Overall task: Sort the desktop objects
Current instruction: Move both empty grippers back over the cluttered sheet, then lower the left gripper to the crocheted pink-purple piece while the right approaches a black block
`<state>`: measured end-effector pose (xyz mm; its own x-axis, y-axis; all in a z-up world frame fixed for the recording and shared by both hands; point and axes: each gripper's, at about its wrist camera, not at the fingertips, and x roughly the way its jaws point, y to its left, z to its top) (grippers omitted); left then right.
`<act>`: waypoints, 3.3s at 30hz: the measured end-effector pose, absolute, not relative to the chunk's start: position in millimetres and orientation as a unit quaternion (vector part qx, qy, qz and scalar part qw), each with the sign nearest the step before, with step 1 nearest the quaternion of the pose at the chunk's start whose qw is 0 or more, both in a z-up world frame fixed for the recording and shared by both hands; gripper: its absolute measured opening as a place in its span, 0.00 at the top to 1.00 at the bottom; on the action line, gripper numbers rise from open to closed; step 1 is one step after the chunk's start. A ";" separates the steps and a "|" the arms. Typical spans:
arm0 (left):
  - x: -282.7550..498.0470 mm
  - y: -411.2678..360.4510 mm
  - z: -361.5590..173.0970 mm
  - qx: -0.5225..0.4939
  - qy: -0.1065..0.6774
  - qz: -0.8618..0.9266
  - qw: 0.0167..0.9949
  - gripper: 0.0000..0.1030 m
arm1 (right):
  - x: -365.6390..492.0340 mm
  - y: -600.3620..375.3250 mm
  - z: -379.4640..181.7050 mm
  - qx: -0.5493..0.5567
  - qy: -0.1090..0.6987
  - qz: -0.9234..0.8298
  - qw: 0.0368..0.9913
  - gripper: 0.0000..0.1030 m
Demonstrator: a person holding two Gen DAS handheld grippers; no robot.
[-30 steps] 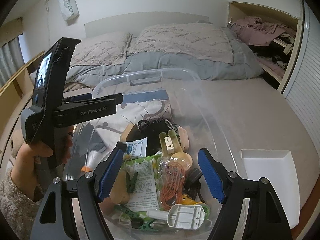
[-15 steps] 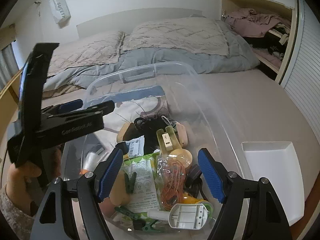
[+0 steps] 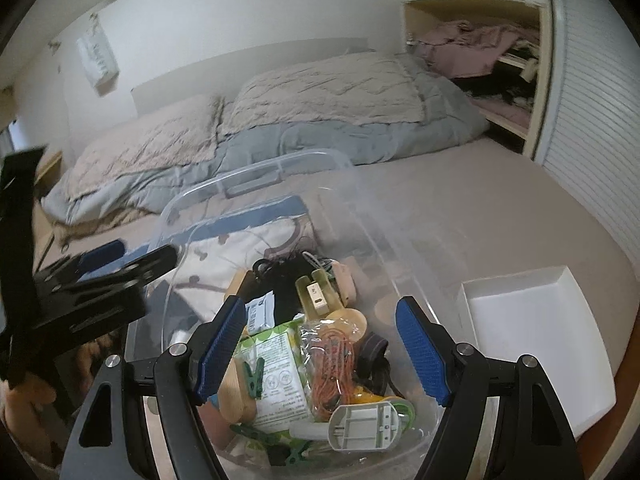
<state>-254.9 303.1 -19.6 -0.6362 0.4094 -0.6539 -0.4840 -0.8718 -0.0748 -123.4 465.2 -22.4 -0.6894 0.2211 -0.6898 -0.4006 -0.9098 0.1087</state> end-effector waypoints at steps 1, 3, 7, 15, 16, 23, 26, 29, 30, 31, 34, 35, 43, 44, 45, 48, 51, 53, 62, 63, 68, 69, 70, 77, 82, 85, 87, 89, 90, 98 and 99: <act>-251.0 299.6 -19.6 -0.345 0.053 0.904 0.246 0.03 | -121.5 466.1 -22.6 -0.351 0.129 0.911 0.175 0.12; -246.3 295.3 -19.4 -0.345 0.055 0.904 0.247 0.01 | -116.1 466.6 -22.7 -0.338 0.131 0.914 0.184 0.00; -233.4 280.1 -14.5 -0.337 0.057 0.907 0.246 0.01 | -107.7 463.7 -22.3 -0.317 0.134 0.918 0.196 0.00; -206.8 229.7 10.4 -0.299 0.015 0.924 0.237 0.00 | -98.5 445.7 -24.8 -0.304 0.129 0.925 0.189 0.00; -204.6 225.0 11.7 -0.297 0.013 0.926 0.235 0.00 | -97.6 442.4 -23.3 -0.300 0.125 0.927 0.187 0.00; -190.7 180.6 12.6 -0.287 0.017 0.934 0.214 0.00 | -88.1 417.8 -7.1 -0.264 0.122 0.943 0.163 0.00; -185.1 161.5 14.4 -0.281 0.020 0.938 0.202 0.00 | -88.3 406.2 -1.6 -0.256 0.121 0.948 0.149 0.00; -177.6 137.4 20.4 -0.270 0.030 0.945 0.182 0.00 | -89.6 393.2 3.1 -0.246 0.128 0.952 0.129 0.00; -176.2 131.0 21.9 -0.267 0.030 0.947 0.178 0.00 | -90.9 387.4 3.9 -0.245 0.130 0.953 0.121 0.00; -173.7 121.7 24.0 -0.264 0.030 0.949 0.172 0.00 | -91.8 380.9 4.4 -0.246 0.127 0.954 0.113 0.00; -166.8 97.5 26.0 -0.257 0.033 0.953 0.155 0.00 | -95.8 358.6 5.6 -0.251 0.101 0.958 0.093 0.00; -164.4 88.4 27.0 -0.255 0.033 0.955 0.150 0.00 | -96.6 350.8 5.9 -0.252 0.094 0.959 0.084 0.00; -147.6 15.4 26.1 -0.245 0.018 0.964 0.104 0.00 | -95.2 299.7 8.4 -0.254 0.055 0.965 0.016 0.00; -144.1 5.4 24.2 -0.242 0.021 0.965 0.094 0.00 | -94.2 296.7 8.7 -0.254 0.057 0.966 0.009 0.00; -141.4 -2.1 23.0 -0.240 0.022 0.967 0.087 0.00 | -93.6 292.5 8.3 -0.254 0.059 0.965 -0.001 0.00; -134.3 -22.6 19.9 -0.242 0.013 0.967 0.074 0.00 | -94.8 279.7 6.0 -0.258 0.052 0.965 -0.020 0.00; -123.9 -41.2 17.3 -0.241 0.007 0.968 0.066 0.00 | -92.2 264.4 3.6 -0.257 0.030 0.965 -0.038 0.00; -115.7 -53.1 15.3 -0.237 0.010 0.970 0.055 0.00 | -90.9 257.5 0.6 -0.254 0.021 0.966 -0.048 0.00; -90.2 -102.1 0.4 -0.230 -0.019 0.973 0.029 0.00 | -87.9 233.9 -12.2 -0.256 0.000 0.962 -0.092 0.00; -89.4 -105.9 -1.5 -0.231 -0.023 0.972 0.027 0.00 | -87.6 233.2 -12.4 -0.255 0.000 0.962 -0.095 0.00; -86.3 -121.2 -17.2 -0.242 -0.044 0.969 0.021 0.00 | -87.0 225.8 -15.9 -0.251 0.008 0.961 -0.116 0.00; -84.4 -122.6 -20.0 -0.243 -0.044 0.969 0.021 0.00 | -87.2 223.7 -16.6 -0.250 0.007 0.961 -0.120 0.00; -82.5 -123.6 -23.5 -0.243 -0.044 0.969 0.022 0.00 | -86.7 222.2 -17.2 -0.248 0.006 0.961 -0.123 0.00; -75.7 -118.8 -42.6 -0.248 -0.019 0.969 0.016 0.00 | -84.8 214.9 -25.9 -0.234 0.007 0.961 -0.145 0.00; -77.3 -116.4 -52.3 -0.250 -0.034 0.967 0.022 0.00 | -89.8 209.2 -42.7 -0.258 0.003 0.956 -0.141 0.00; -78.6 -112.7 -66.8 -0.261 -0.041 0.964 0.024 0.00 | -97.4 197.9 -60.7 -0.303 -0.023 0.943 -0.135 0.00; -80.2 -109.2 -78.5 -0.274 -0.042 0.961 0.028 0.00 | -101.5 192.5 -72.1 -0.330 -0.027 0.933 -0.144 0.00; -81.6 -105.6 -89.5 -0.283 -0.041 0.958 0.029 0.00 | -104.2 187.7 -81.5 -0.344 -0.030 0.926 -0.154 0.00; -82.6 -102.8 -98.1 -0.291 -0.040 0.955 0.030 0.00 | -106.0 184.7 -86.2 -0.350 -0.032 0.923 -0.156 0.00; -94.4 -87.4 -147.1 -0.333 -0.034 0.942 0.029 0.08 | -133.3 169.4 -124.5 -0.416 -0.024 0.890 -0.185 0.26; -96.5 -86.2 -153.0 -0.339 -0.033 0.940 0.029 0.10 | -137.4 166.9 -128.8 -0.424 -0.023 0.886 -0.185 0.35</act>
